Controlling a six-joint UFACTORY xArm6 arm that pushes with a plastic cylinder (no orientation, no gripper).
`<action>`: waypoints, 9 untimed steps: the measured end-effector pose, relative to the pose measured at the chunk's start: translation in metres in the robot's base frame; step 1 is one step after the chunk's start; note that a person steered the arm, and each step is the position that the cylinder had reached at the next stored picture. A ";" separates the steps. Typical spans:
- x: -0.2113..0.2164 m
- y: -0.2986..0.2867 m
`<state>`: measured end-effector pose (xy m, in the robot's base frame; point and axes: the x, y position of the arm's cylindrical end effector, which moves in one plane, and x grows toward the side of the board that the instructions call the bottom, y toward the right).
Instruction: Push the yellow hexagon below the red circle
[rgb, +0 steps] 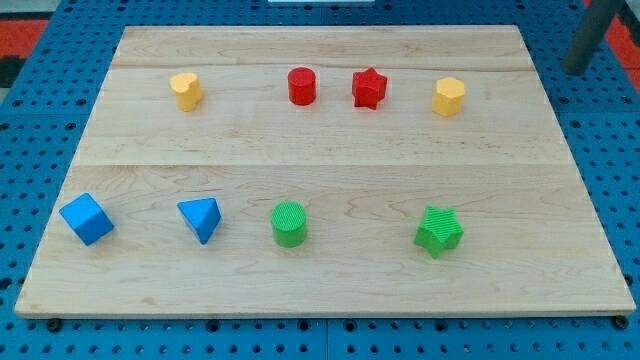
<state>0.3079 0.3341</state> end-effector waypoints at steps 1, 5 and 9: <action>0.003 -0.011; 0.014 -0.145; 0.079 -0.335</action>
<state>0.3865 -0.0011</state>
